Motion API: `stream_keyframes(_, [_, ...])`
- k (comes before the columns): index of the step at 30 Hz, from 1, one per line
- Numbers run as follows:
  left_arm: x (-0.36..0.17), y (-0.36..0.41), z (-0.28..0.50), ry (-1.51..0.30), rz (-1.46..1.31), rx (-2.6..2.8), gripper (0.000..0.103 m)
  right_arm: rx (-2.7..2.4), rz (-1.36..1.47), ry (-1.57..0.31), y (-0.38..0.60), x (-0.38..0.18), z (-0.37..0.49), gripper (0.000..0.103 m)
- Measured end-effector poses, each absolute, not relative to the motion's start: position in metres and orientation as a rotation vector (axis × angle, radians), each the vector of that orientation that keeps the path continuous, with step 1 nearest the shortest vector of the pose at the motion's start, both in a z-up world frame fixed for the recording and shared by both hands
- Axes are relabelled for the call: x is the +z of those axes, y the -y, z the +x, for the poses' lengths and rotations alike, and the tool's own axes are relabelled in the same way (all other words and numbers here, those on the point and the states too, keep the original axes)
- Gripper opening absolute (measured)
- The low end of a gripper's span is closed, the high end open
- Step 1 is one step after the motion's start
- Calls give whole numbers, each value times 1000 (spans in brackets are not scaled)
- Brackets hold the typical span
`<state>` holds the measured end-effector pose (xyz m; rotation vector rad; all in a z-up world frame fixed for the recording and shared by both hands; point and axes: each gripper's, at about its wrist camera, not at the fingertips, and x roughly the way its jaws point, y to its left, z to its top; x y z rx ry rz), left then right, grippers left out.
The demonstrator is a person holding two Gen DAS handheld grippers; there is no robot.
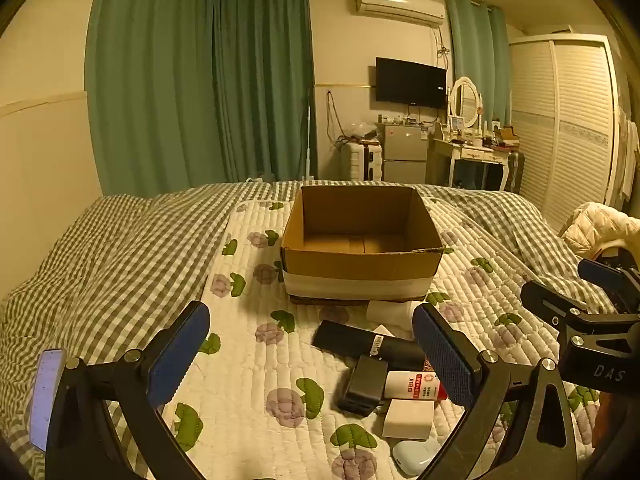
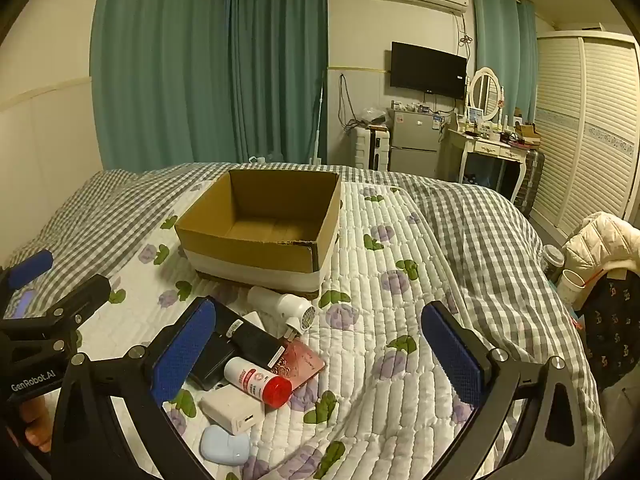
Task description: Organize rigid objects
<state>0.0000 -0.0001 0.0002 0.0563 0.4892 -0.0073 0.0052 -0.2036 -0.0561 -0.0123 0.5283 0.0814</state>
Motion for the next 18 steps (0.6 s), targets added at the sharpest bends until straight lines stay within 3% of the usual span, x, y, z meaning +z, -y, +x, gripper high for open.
stream_keyframes(18, [0,-7,3,-494,49,13,103,75,-27,-541,201,-59,5,103])
